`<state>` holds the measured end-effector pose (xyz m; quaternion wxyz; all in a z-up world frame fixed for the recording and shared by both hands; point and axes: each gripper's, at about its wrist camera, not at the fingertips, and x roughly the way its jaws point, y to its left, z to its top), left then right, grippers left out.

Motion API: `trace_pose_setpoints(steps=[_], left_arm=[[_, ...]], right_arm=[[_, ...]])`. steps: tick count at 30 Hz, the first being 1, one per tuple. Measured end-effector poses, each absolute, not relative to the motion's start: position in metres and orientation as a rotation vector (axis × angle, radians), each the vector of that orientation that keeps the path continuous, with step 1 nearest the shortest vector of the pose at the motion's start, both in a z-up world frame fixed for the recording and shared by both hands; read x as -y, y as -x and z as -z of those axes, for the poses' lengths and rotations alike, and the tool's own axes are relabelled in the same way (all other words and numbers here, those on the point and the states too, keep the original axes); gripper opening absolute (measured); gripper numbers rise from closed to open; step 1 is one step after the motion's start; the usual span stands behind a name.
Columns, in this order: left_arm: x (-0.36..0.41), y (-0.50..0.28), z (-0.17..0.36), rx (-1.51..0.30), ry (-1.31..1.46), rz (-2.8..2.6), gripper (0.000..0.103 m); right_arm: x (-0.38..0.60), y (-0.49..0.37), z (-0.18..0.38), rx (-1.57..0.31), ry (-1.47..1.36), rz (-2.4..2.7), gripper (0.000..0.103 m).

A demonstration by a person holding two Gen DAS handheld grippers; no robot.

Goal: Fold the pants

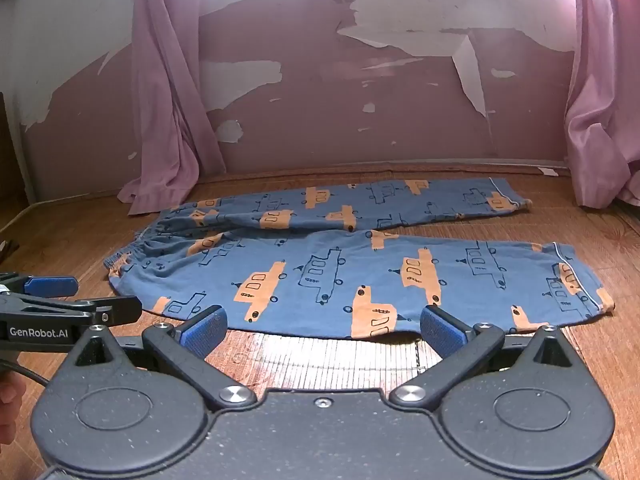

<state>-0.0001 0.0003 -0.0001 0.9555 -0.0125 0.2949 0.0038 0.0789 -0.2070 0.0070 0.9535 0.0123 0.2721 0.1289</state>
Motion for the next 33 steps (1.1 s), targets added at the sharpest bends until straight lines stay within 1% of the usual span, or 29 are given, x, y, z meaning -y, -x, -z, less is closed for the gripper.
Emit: trace_pose_setpoints(steps=[33], left_arm=[[-0.0033,0.0009,-0.0019,-0.592,0.023,-0.010,0.103]], right_arm=[[0.2086,-0.0797,-0.0067,-0.557,-0.033,-0.263,0.102]])
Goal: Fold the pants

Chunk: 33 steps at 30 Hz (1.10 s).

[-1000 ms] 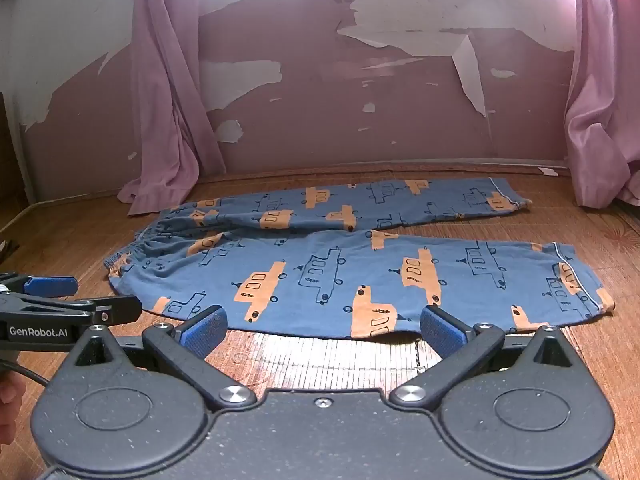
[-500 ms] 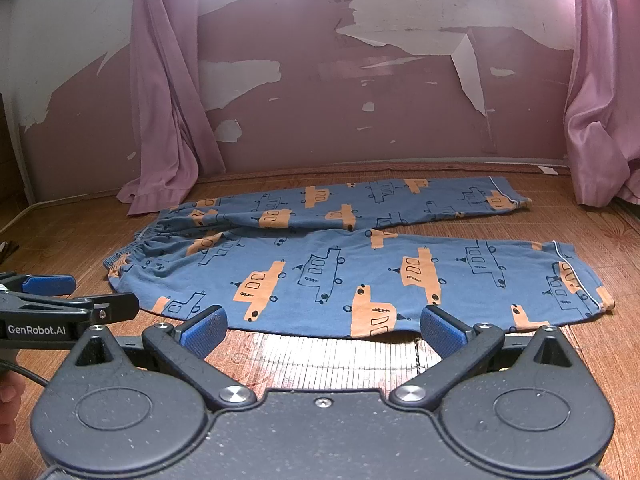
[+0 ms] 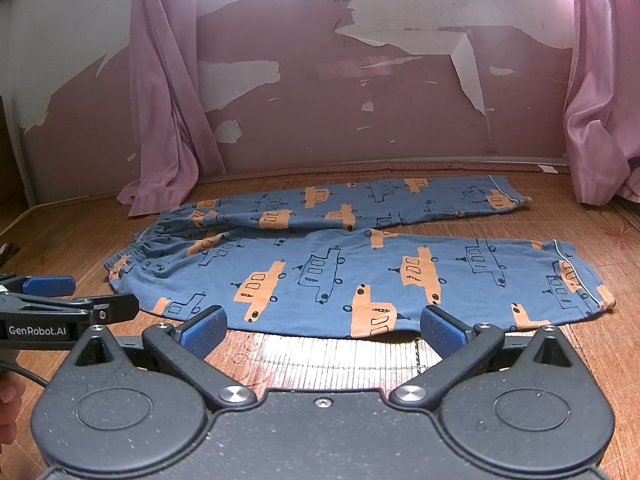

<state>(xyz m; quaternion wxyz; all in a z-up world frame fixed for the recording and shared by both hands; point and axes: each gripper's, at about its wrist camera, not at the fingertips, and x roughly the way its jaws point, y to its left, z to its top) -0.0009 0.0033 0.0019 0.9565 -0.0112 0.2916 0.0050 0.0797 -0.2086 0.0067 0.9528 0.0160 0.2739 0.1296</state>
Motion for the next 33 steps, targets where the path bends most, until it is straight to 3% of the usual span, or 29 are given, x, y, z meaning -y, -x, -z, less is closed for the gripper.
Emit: trace_pose_setpoints(steps=[33], left_arm=[[-0.0041,-0.0034,-0.0016,-0.624,0.001,-0.017,0.103]], right_arm=[[0.2108,-0.0806,-0.0056,-0.561,-0.040,-0.262,0.102]])
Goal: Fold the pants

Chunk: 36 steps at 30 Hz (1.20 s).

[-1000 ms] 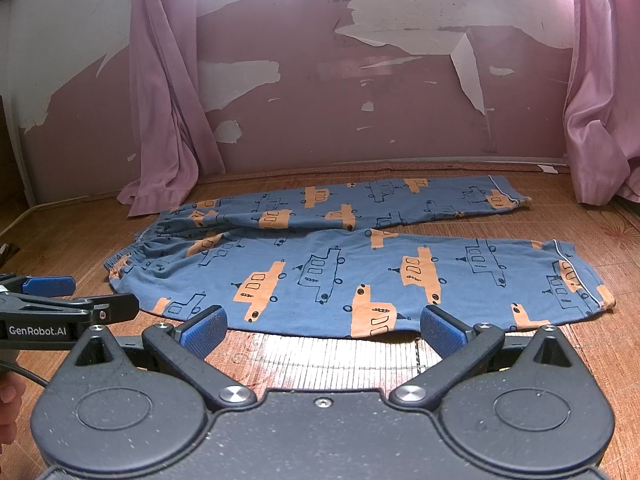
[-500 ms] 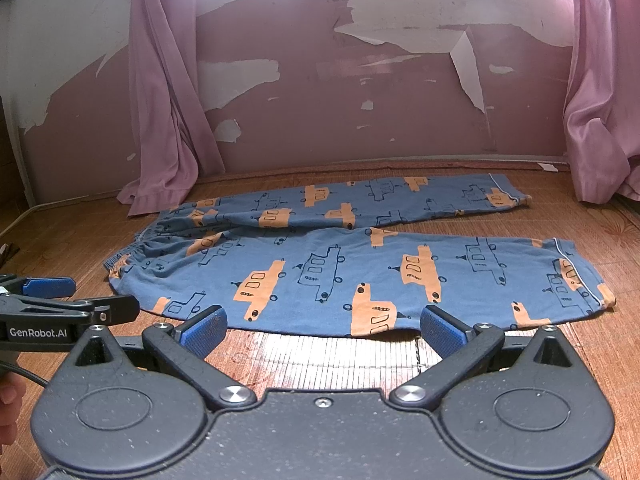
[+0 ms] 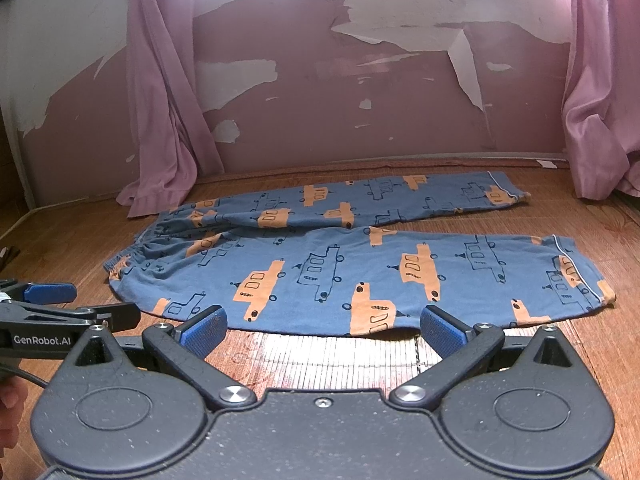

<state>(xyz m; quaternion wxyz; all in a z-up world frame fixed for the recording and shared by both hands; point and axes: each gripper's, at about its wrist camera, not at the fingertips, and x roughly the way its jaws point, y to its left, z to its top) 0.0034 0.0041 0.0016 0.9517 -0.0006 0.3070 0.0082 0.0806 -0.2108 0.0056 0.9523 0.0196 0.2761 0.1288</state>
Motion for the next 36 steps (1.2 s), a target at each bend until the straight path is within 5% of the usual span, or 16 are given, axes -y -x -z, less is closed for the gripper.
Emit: trace_pose_setpoints(steps=[12,22,36], left_arm=[[-0.012,-0.054,-0.021,-0.764,-0.037,0.030,0.103],[-0.053,-0.199,-0.098,-0.849,-0.193,-0.043,0.103],[-0.080,-0.395,-0.010,-0.828,-0.404,0.343,0.098]], right_arm=[[0.225,-0.116,-0.034,-0.612,0.011,-0.385,0.102],[0.231,-0.284,-0.058,-0.662,0.311,-0.582,0.102],[0.190,-0.525,0.007,-0.741,0.462,-0.867,0.080]])
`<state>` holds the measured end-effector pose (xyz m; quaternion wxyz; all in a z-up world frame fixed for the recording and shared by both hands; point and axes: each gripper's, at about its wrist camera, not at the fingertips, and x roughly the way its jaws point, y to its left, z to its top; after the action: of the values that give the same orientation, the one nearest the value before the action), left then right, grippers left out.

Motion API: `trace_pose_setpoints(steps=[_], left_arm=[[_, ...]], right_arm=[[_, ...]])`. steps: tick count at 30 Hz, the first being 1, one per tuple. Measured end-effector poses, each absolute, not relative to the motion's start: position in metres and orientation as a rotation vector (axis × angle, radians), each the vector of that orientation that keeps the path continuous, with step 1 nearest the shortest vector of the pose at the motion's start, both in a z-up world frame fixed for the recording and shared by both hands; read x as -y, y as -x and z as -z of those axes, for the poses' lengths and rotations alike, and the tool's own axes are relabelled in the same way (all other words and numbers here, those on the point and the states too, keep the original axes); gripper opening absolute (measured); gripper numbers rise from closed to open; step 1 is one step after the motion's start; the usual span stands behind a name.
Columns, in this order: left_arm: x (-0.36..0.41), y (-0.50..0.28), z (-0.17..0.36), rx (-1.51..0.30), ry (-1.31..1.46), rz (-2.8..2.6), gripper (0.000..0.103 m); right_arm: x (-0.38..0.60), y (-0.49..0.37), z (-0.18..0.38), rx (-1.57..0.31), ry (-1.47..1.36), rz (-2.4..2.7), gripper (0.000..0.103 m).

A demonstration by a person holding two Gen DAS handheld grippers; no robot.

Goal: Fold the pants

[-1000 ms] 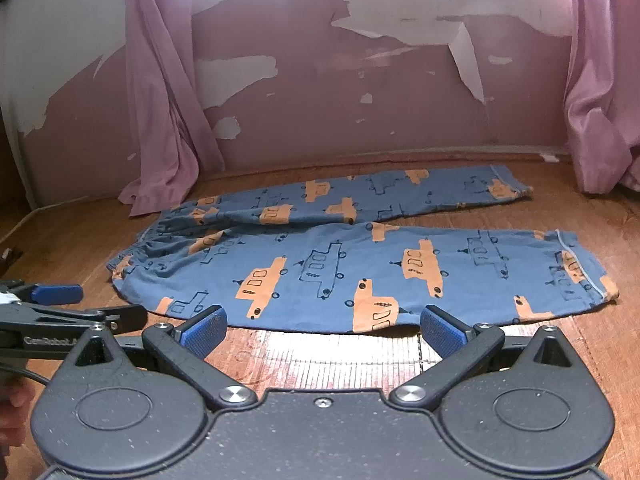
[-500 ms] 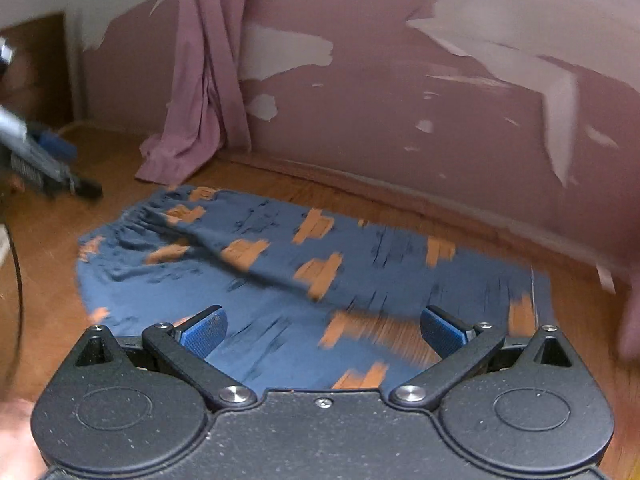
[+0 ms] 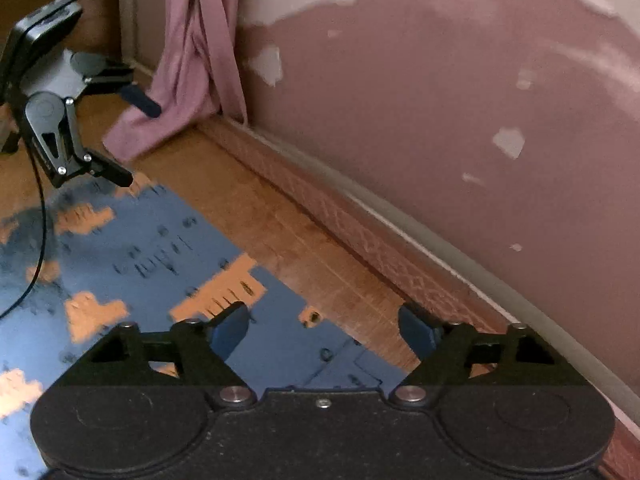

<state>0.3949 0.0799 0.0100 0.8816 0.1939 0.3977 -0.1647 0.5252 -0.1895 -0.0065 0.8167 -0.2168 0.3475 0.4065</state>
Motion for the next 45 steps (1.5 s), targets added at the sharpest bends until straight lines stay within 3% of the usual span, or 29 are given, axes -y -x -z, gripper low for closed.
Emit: trace_pose_setpoints(steps=[5,12,16,18,22,24,25,27,45], left_arm=[[-0.078,-0.413,0.021,-0.898,-0.429,0.449,0.085],[-0.084,-0.425,0.036,-1.007,-0.450,0.488,0.079],[-0.090,-0.426,0.041,-1.013,-0.431,0.474,0.081],[-0.095,-0.425,0.041,-1.023,-0.387,0.487,0.069],[-0.091,-0.419,0.037,-1.023,-0.377,0.517,0.040],[-0.087,-0.416,0.037,-1.027,-0.370,0.523,0.013],[-0.085,-0.415,0.038,-1.029,-0.360,0.510,0.010],[-0.084,-0.413,0.038,-1.022,-0.344,0.471,0.004],[-0.059,-0.408,0.029,-0.735,-0.546,-0.038,0.003]], right_arm=[[0.191,-0.539,0.030,-0.794,0.508,-0.915,0.068],[0.207,-0.550,0.043,-0.811,0.498,-0.920,0.066],[0.208,-0.544,0.045,-0.789,0.490,-0.900,0.067],[0.207,-0.538,0.047,-0.777,0.485,-0.881,0.065],[0.205,-0.527,0.046,-0.744,0.482,-0.863,0.032],[0.202,-0.522,0.046,-0.739,0.479,-0.858,0.018],[0.201,-0.519,0.047,-0.737,0.477,-0.856,0.011],[0.197,-0.514,0.048,-0.721,0.481,-0.840,0.005],[0.128,-0.540,0.044,-0.367,0.678,-0.561,0.003]])
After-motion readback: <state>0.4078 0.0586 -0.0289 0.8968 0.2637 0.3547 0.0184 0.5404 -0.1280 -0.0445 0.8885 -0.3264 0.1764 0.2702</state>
